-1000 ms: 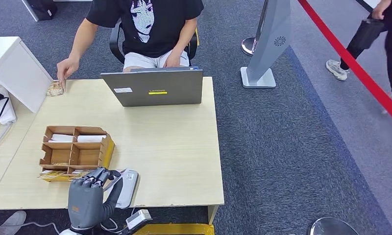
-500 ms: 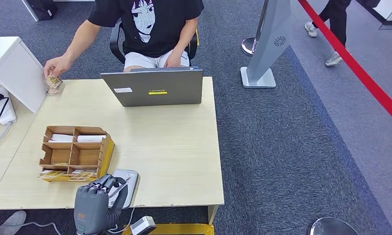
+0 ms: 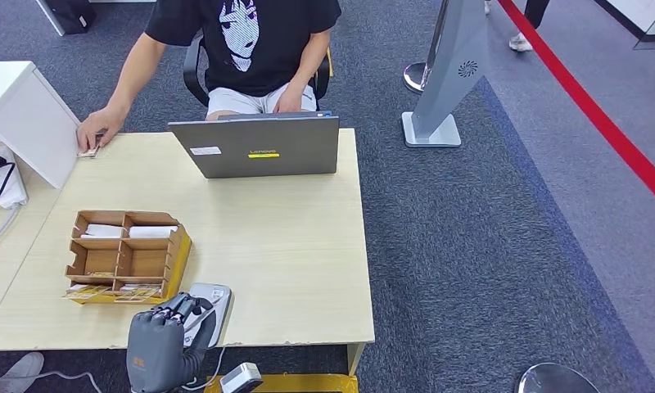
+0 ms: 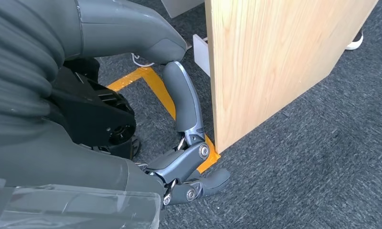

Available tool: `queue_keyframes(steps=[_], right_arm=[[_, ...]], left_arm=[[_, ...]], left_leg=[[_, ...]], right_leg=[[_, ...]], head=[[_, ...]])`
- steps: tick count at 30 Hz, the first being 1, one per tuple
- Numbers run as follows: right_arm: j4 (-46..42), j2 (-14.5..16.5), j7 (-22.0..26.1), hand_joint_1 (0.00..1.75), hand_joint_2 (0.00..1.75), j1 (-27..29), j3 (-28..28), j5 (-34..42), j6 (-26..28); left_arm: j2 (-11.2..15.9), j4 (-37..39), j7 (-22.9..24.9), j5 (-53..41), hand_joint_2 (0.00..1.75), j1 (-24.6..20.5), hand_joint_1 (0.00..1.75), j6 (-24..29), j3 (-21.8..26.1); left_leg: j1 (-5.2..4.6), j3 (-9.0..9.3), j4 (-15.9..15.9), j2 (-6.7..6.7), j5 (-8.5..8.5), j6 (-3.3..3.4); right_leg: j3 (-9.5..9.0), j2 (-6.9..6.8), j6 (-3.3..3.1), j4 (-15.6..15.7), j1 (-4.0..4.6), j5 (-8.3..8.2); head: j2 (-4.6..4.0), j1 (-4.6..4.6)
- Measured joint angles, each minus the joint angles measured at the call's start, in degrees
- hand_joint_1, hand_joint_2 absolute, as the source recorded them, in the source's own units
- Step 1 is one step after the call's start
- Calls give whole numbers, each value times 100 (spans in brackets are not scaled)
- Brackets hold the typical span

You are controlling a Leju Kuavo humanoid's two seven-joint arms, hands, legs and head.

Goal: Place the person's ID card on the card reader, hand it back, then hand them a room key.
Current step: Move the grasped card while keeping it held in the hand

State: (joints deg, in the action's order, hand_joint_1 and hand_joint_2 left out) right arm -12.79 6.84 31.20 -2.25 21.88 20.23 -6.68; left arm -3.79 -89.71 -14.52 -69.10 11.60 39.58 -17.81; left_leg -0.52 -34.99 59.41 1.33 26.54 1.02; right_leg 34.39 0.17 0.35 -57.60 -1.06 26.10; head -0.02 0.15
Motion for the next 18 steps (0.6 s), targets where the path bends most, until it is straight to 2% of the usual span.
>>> queue_keyframes(steps=[11,14,15,18], right_arm=[[0,2,-1,0,175,18,68,-188,8],[0,4,-31,0,175,29,91,-293,9],[0,4,-47,0,175,30,98,-332,10],[0,8,-76,0,175,32,134,-418,14]], left_arm=[[14,387,418,-93,175,49,175,16,-115],[23,488,612,1,175,58,175,18,18],[21,581,523,120,175,46,175,18,155],[-20,944,-163,444,175,-1,175,19,765]], left_leg=[[0,-1,0,-1,0,0],[1,-1,-2,-2,0,0],[1,-1,-2,-1,0,0],[4,1,-2,-1,0,-1]], right_leg=[[-1,-1,0,0,0,0],[-1,-2,0,0,1,1],[-1,-2,0,0,1,1],[-1,-1,-2,0,4,2]], head=[[0,0],[0,0],[0,0],[0,-1]])
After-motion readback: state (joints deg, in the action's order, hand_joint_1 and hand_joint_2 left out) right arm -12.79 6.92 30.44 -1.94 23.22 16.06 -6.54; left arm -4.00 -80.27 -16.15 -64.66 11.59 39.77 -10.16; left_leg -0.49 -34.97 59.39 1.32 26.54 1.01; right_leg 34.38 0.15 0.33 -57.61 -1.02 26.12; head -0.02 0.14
